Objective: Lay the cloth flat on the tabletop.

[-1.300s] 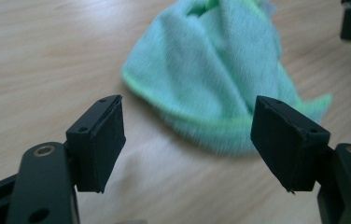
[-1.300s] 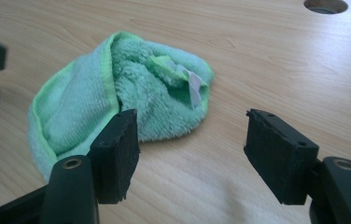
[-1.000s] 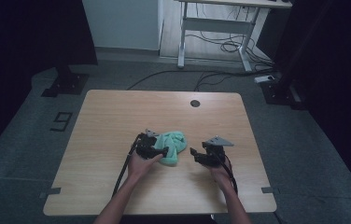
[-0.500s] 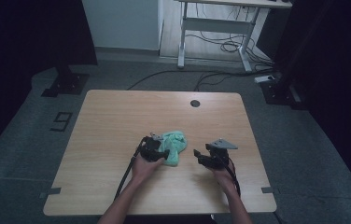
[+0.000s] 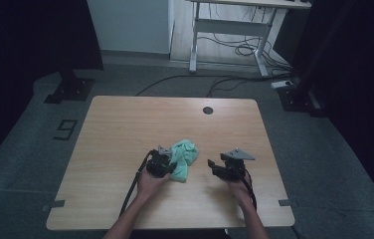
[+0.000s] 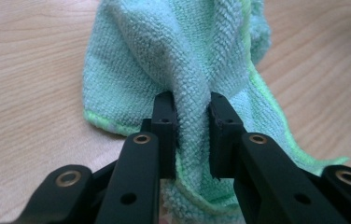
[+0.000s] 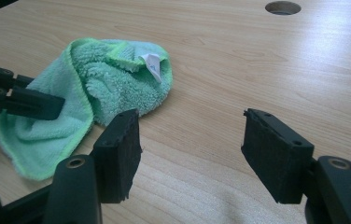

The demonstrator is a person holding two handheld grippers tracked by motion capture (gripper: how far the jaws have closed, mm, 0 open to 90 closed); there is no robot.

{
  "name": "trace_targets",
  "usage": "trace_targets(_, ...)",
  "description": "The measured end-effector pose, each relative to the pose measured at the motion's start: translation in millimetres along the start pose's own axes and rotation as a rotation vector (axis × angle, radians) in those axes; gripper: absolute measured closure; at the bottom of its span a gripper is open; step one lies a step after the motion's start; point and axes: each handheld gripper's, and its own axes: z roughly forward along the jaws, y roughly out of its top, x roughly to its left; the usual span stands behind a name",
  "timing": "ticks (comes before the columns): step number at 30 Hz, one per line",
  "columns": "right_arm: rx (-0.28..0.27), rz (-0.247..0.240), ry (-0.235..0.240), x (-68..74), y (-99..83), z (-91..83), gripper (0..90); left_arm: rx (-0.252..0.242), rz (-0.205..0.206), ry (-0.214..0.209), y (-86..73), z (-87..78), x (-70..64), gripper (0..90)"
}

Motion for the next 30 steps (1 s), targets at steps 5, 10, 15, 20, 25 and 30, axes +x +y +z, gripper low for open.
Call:
trace_targets(5,-0.002,-0.001,0.005,1.7,0.4,-0.5,36.7,-0.001,0.026,-0.034,-7.6,-9.3,-4.7,77.1)
trace_targets(10,-0.002,-0.01,0.018,6.1,1.0,-0.7,36.7,-0.005,0.052,-0.06,-18.7,-20.8,-11.4,77.0)
trace_targets(15,0.005,-0.024,0.052,15.4,1.7,2.1,36.5,-0.011,0.078,-0.068,-30.2,-29.8,-16.3,76.9)
trace_targets(20,0.023,-0.041,0.092,26.2,0.2,9.5,35.6,-0.01,0.08,-0.073,-33.8,-33.6,-16.1,76.6)
trace_targets(25,0.079,-0.057,0.156,38.6,-4.7,22.6,34.3,-0.01,0.08,-0.075,-34.3,-34.8,-15.0,76.6)
trace_targets(30,0.134,-0.092,0.178,52.1,-11.9,36.8,34.0,-0.01,0.079,-0.077,-34.7,-34.6,-15.0,76.6)
